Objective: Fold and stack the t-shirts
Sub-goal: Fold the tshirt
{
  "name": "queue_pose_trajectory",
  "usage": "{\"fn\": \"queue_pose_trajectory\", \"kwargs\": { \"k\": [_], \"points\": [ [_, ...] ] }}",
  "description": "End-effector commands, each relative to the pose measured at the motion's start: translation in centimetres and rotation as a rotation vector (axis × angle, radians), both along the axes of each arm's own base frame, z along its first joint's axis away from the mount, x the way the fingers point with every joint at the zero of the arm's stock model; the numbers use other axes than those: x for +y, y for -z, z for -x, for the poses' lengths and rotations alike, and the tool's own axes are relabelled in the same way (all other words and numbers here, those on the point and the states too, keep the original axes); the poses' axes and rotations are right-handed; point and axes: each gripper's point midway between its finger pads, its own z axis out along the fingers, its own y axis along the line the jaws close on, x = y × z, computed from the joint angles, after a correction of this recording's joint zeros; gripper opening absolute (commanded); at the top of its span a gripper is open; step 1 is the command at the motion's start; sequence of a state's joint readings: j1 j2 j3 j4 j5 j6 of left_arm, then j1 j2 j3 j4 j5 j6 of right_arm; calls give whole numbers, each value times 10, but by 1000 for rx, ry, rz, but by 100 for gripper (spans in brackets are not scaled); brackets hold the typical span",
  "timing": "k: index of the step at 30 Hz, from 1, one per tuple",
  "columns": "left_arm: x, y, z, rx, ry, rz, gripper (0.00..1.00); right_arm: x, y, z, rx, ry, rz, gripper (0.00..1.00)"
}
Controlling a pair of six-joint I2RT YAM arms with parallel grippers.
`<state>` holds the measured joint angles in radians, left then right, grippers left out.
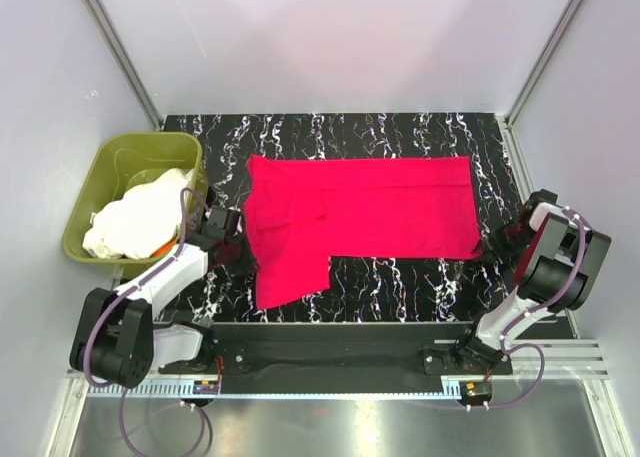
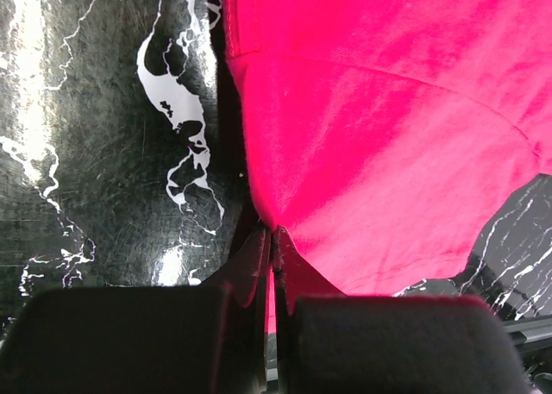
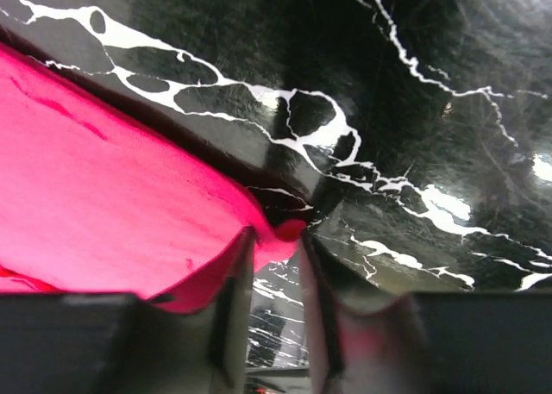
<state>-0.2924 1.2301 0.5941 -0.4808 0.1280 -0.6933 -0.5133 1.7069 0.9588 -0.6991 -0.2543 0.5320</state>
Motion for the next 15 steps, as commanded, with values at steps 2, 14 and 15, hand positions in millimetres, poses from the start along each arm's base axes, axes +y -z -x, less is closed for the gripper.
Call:
{"fn": "queue_pose_trajectory", "kwargs": {
  "k": [2, 14, 15],
  "points": [
    [2, -17, -6, -68, 8, -2, 0, -5, 10, 4, 29, 5, 22, 17],
    [-2, -36, 2, -118, -2, 47, 0, -2, -5, 22, 52, -37, 51, 1],
    [-3, -39, 2, -122, 1, 52, 0, 0, -5, 21, 46, -35, 40, 1]
  ]
}}
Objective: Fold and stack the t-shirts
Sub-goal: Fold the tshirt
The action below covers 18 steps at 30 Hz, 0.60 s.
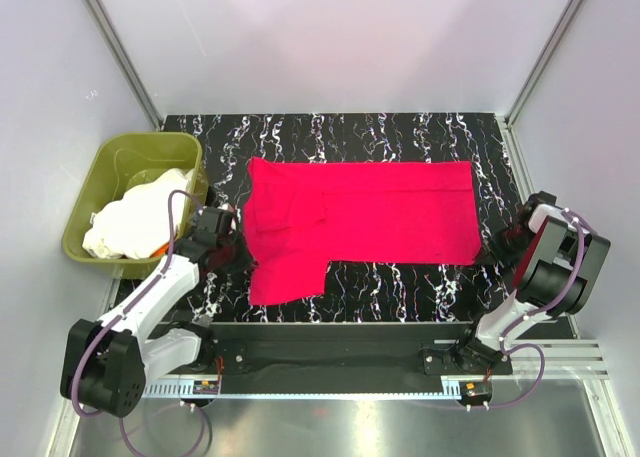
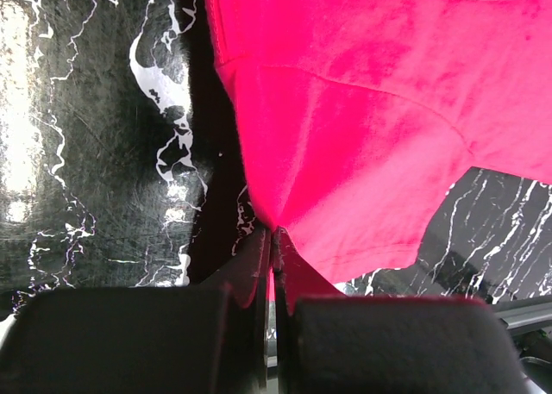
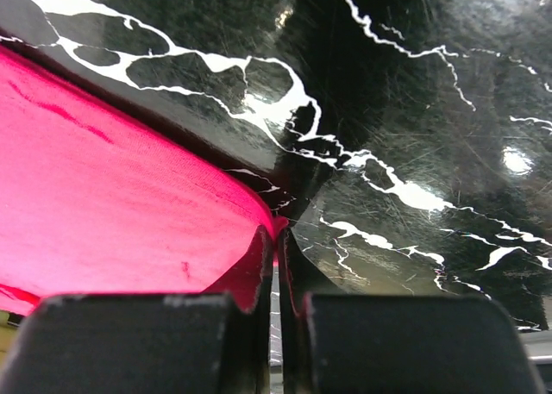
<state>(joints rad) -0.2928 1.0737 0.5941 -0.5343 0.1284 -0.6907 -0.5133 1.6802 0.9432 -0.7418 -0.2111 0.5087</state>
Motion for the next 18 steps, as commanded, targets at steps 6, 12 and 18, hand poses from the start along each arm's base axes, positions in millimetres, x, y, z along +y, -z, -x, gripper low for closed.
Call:
{"fn": "queue_pose_trajectory", "kwargs": {
  "k": [6, 12, 18],
  "points": [
    [-3, -19, -5, -47, -8, 17, 0, 7, -4, 7, -5, -41, -22, 49],
    [-8, -16, -2, -40, -6, 41, 0, 10, -4, 11, -13, -11, -17, 45],
    [-9, -23, -2, -66, 12, 49, 0, 6, 8, 9, 12, -10, -17, 28]
  ]
}}
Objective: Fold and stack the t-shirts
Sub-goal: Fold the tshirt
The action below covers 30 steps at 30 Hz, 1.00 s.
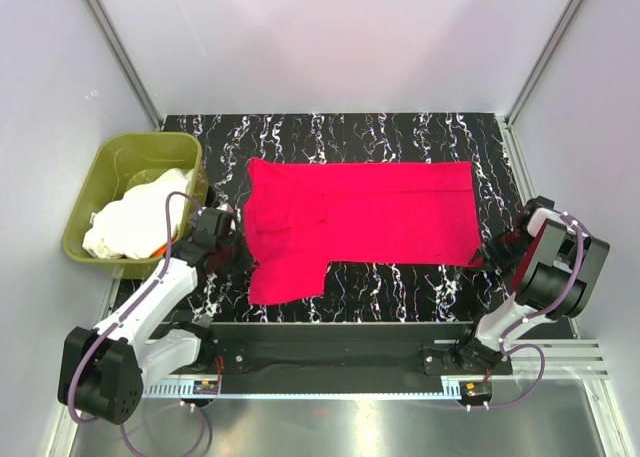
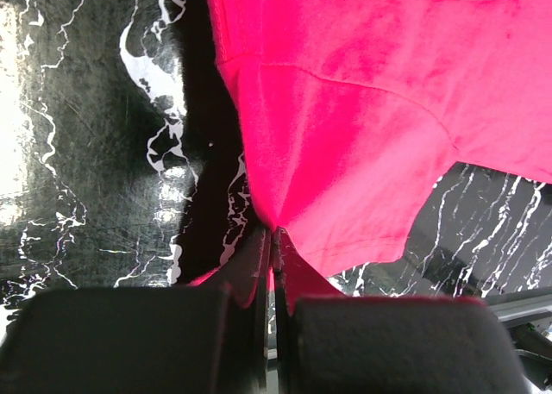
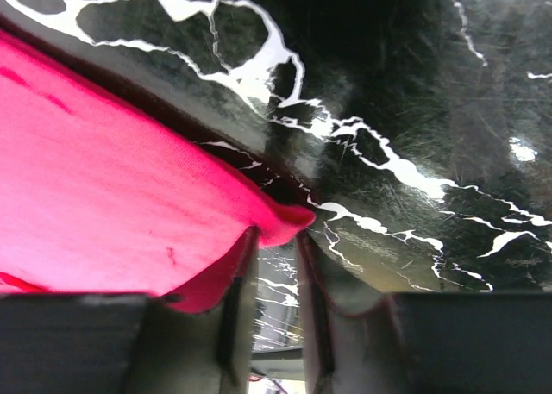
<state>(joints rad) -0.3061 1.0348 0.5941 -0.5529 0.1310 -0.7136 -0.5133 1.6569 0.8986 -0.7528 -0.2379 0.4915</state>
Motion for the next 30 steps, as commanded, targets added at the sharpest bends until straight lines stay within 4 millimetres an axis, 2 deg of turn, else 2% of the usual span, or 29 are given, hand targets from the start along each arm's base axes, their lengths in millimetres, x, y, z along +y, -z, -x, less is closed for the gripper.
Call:
{"fn": "queue_pose_trajectory", "kwargs": {
  "k": [1, 3, 6, 10, 12, 13, 14, 15, 19, 22, 23, 24, 26, 30],
  "points": [
    [-6, -20, -7, -66, 16, 30, 0, -7, 6, -3, 4, 9, 29, 26],
    [-5, -23, -7, -74, 17, 24, 0, -11, 5, -3, 6, 5, 51, 26],
    [-6, -26, -8, -84, 28, 30, 0, -16, 3, -5, 12, 3, 69, 41],
    [-7, -28, -8, -88, 36, 34, 0, -19, 5, -5, 18, 4, 80, 42],
    [-7, -30, -8, -97, 42, 36, 0, -18, 8, -3, 28, 4, 76, 38],
    [-8, -30, -8, -100, 47, 37, 0, -18, 9, -2, 30, 5, 75, 31],
    [-9, -32, -7, -104, 53, 42, 0, -18, 7, -2, 28, 4, 74, 11],
    [-11, -35, -7, -115, 65, 51, 0, -17, 6, -1, 25, 2, 76, 1],
    [-14, -47, -10, -146, 78, 70, 0, -16, -9, 0, 6, 15, 86, 0],
    [-16, -55, -17, -158, 77, 75, 0, -15, -24, -11, -39, 21, 72, 0],
    [-16, -53, -18, -137, 75, 66, 0, -17, -29, -17, -54, 20, 71, 0],
    [-18, -61, -24, -150, 74, 69, 0, -18, -31, -20, -61, 20, 68, 0],
    [-16, -63, -31, -143, 62, 51, 0, -19, -35, -28, -77, 12, 62, 0],
    [-21, -79, -57, -162, 52, 48, 0, -17, -41, -40, -107, -10, 30, 0]
  ]
}}
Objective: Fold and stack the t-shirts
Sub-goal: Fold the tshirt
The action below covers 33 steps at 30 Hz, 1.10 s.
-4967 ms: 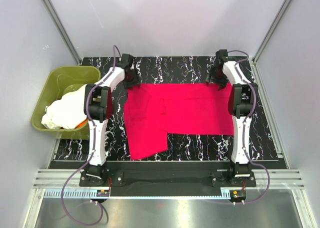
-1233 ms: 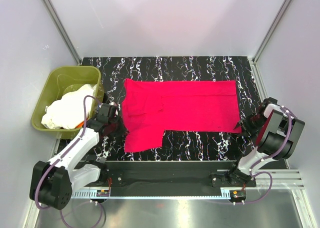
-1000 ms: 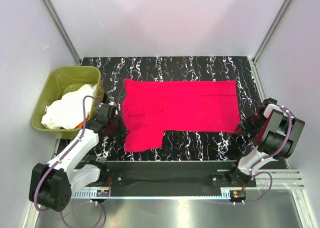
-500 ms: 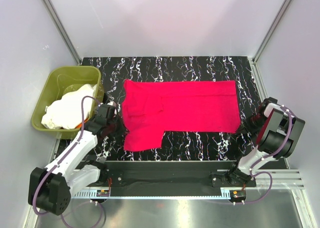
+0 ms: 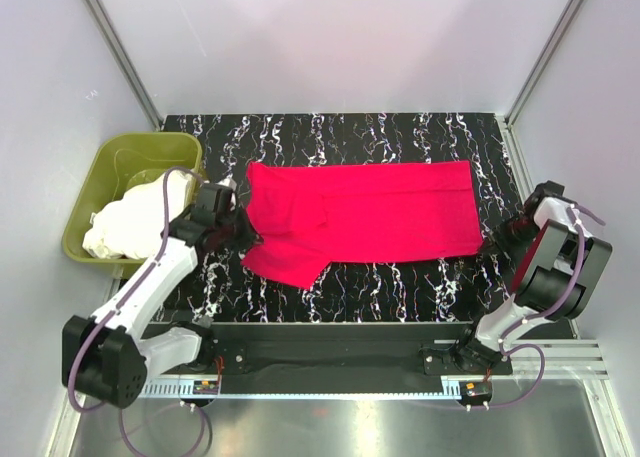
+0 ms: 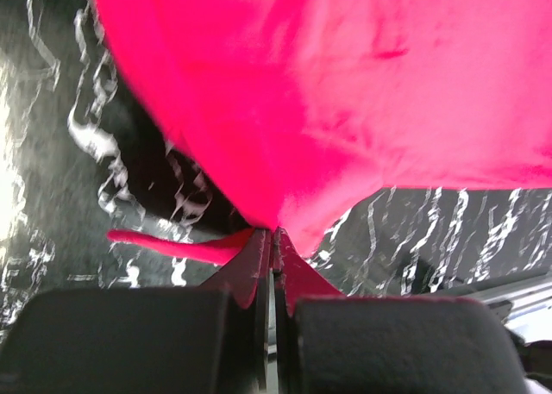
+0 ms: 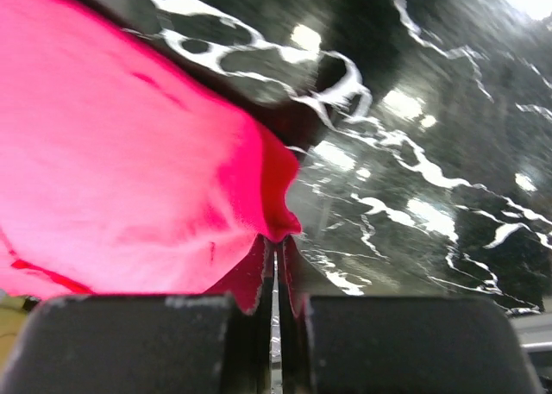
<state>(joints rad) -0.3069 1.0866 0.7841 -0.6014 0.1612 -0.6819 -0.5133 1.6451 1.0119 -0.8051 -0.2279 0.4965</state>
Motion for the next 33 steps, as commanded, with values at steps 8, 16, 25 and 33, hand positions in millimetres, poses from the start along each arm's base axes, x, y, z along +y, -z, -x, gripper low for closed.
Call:
{"fn": "queue_pose_trajectory", "kwargs": {
  "k": [8, 16, 25, 33],
  "points": [
    [-6, -43, -73, -90, -14, 0, 0, 7, -16, -49, -65, -94, -55, 0],
    [-1, -49, -115, -89, -45, 3, 0, -8, -19, -81, -52, -102, -30, 0],
    [6, -39, -139, -60, -77, -15, 0, -12, -16, -116, -66, -148, -24, 0],
    [15, -33, -151, -39, -104, -40, 0, -1, -12, -140, -63, -189, -34, 0]
  ]
}}
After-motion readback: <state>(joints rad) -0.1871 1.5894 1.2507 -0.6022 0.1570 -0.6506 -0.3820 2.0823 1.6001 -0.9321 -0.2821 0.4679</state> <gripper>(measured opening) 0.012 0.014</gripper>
